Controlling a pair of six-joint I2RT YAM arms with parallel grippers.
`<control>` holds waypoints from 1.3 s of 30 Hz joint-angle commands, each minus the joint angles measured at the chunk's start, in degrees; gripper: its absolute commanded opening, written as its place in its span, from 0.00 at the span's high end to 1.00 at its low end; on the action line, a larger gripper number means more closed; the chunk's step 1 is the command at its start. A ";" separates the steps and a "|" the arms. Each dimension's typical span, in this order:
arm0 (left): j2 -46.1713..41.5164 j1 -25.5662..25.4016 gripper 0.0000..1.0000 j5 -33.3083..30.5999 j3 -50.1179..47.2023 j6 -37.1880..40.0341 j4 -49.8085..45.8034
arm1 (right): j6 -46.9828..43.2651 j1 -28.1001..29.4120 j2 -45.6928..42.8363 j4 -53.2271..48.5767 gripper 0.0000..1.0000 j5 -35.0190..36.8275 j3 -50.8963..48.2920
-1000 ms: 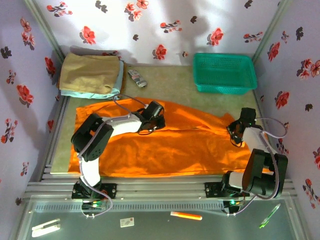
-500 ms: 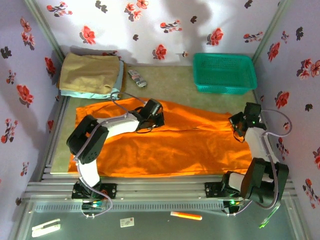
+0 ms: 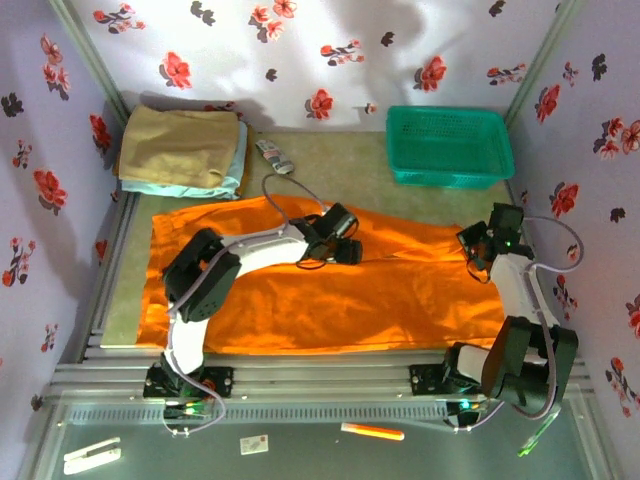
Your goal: Fold and stack the trousers
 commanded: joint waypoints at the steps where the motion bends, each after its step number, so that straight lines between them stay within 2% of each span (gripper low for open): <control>1: 3.47 0.30 0.36 -6.44 3.56 4.01 -7.22 | -0.86 -0.30 0.37 0.87 1.00 -0.64 1.07; 4: 4.90 0.29 0.66 -10.04 5.02 4.85 -9.07 | -0.95 -0.34 0.27 0.93 1.00 -0.72 1.00; 7: 3.61 0.28 0.90 -12.54 5.10 5.16 -9.28 | -1.20 -0.35 0.02 0.81 1.00 -0.64 1.00; 9: 2.38 0.27 1.00 -13.61 5.35 5.71 -9.74 | -1.30 -0.35 -0.24 0.67 1.00 -0.62 1.12; 18: -7.41 1.90 1.00 -14.49 6.52 8.90 -10.73 | -0.09 -0.05 0.25 1.40 1.00 -2.28 5.34; 24: -10.14 6.99 1.00 -10.60 15.48 14.37 -14.72 | 1.07 1.68 12.71 -0.45 1.00 -4.52 24.21; 27: -11.91 8.94 1.00 -9.02 17.97 17.65 -13.18 | 1.25 2.20 17.40 -0.59 1.00 -7.83 33.58; 29: -14.34 9.15 1.00 -9.00 17.14 19.62 -10.45 | 0.69 2.30 17.40 -0.98 1.00 -8.58 36.58; 31: -17.84 9.01 1.00 -7.69 13.35 19.92 -6.89 | -0.63 2.27 14.19 -0.71 1.00 -7.28 34.19; 33: -21.68 8.50 1.00 -5.64 7.12 18.38 -3.13 | -2.17 1.85 9.28 0.01 1.00 -5.03 27.58; 37: -25.89 4.64 1.00 -1.93 -10.15 13.43 7.01 | -2.94 0.25 -1.56 1.01 1.00 0.42 6.61; 39: -24.48 2.43 1.00 -1.38 -16.68 9.81 10.16 | -3.09 0.00 -4.08 2.51 0.96 -0.76 -2.85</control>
